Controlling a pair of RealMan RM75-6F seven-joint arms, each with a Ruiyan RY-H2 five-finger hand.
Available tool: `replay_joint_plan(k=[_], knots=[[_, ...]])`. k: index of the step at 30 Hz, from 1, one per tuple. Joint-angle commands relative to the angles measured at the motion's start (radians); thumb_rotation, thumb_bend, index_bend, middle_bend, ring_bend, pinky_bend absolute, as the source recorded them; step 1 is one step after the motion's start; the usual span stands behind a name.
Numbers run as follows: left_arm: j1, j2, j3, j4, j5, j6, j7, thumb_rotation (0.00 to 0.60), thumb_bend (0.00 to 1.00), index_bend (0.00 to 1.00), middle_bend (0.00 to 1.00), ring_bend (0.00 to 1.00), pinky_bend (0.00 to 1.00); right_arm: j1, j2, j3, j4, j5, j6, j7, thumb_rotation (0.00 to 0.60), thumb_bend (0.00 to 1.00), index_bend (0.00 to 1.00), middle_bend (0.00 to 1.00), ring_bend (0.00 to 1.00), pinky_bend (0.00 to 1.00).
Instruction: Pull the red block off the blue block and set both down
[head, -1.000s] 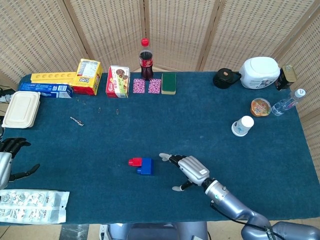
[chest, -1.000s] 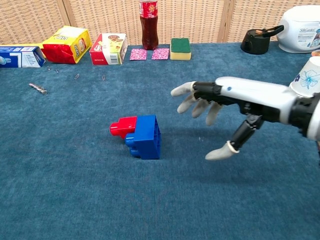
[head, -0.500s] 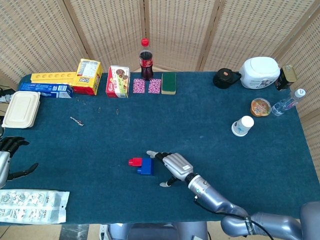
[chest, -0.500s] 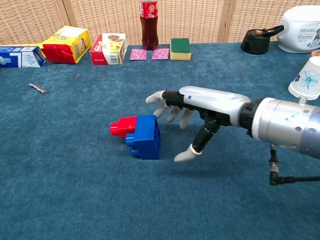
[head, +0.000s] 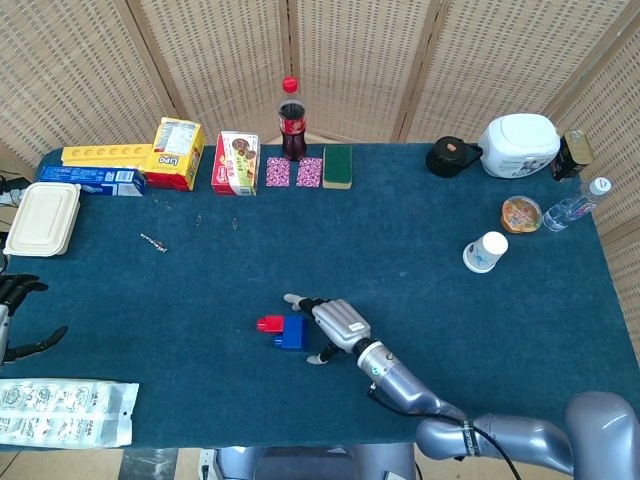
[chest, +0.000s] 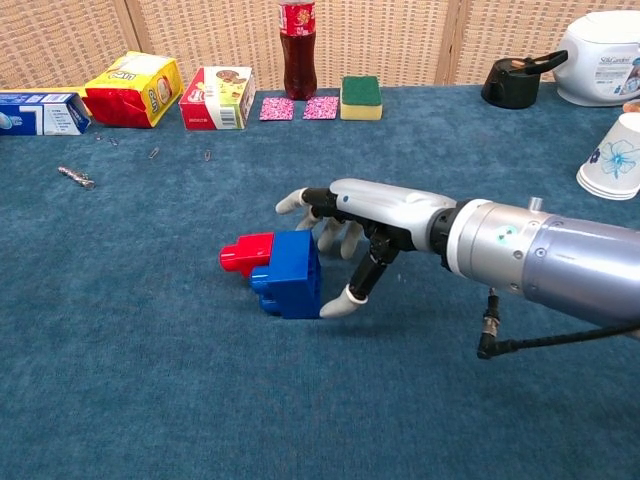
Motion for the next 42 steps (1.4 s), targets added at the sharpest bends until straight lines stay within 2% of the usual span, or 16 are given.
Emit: replay_joint_plan(k=[1,6,11,16,21,31,36,42], knots=[[0.003,0.001,0.000,0.005,-0.002,0.004,-0.007,0.423,0.20,0.35,0.31,0.23,0.29,0.012,-0.019,0.006,0.019,0.019,0.003,-0.009,0.600,0.18,0.17,0.31,0.37,0.37],[0.008,0.003,0.000,0.013,-0.005,0.010,-0.015,0.418,0.20,0.35,0.31,0.23,0.29,0.024,-0.050,0.017,0.036,0.043,0.027,-0.016,0.600,0.19,0.23,0.35,0.45,0.42],[0.007,0.003,-0.001,0.020,-0.005,0.008,-0.021,0.423,0.20,0.36,0.31,0.23,0.29,0.036,-0.076,0.028,0.051,0.067,0.047,-0.028,0.600,0.20,0.27,0.39,0.47,0.45],[0.006,0.003,0.000,0.023,-0.004,0.006,-0.022,0.419,0.20,0.35,0.31,0.23,0.29,0.035,-0.089,0.030,0.063,0.075,0.068,-0.022,0.600,0.21,0.36,0.46,0.57,0.52],[0.002,0.003,0.001,0.019,0.003,0.004,-0.018,0.421,0.20,0.36,0.31,0.23,0.29,0.030,-0.088,0.031,0.067,0.067,0.082,-0.005,0.600,0.21,0.42,0.50,0.64,0.58],[-0.038,0.010,0.022,-0.035,0.083,-0.028,0.046,0.418,0.20,0.35,0.31,0.23,0.29,-0.008,0.020,0.034,-0.031,0.030,0.095,0.071,0.600,0.21,0.43,0.51,0.66,0.60],[-0.104,0.012,0.044,-0.105,0.173,-0.102,0.128,0.420,0.20,0.36,0.31,0.23,0.29,-0.032,0.094,0.028,-0.104,0.019,0.095,0.107,0.600,0.21,0.43,0.51,0.66,0.60],[-0.207,-0.010,0.029,-0.173,0.228,-0.216,0.219,0.435,0.21,0.35,0.31,0.23,0.29,-0.044,0.143,0.026,-0.150,0.013,0.086,0.149,0.600,0.21,0.43,0.51,0.66,0.60]])
